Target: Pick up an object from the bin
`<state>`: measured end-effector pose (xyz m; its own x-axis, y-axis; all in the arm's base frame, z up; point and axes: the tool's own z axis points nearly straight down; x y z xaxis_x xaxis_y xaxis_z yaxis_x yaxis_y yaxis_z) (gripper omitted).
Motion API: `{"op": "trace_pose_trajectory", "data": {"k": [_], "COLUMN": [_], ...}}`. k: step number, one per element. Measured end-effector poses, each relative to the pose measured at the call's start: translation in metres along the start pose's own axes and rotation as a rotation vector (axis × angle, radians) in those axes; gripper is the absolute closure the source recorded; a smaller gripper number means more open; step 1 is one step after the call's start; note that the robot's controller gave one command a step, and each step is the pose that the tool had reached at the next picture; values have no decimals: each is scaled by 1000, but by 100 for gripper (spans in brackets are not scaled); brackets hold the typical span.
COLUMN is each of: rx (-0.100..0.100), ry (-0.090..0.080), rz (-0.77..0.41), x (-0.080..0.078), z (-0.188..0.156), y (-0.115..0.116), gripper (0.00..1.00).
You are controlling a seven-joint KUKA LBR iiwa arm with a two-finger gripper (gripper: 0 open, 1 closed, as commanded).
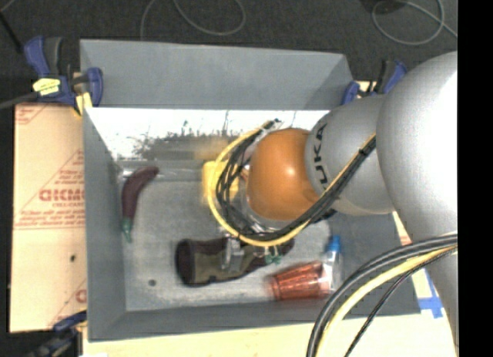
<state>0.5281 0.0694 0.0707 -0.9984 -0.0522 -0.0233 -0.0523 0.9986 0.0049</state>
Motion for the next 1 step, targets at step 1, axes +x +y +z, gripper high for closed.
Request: {"op": "trace_pose_trajectory", "data": {"k": [1], "rx": [0], "ry": [0], "rz": [1], "x": [0], "z": [0], "y": [0], "gripper": [100]}}
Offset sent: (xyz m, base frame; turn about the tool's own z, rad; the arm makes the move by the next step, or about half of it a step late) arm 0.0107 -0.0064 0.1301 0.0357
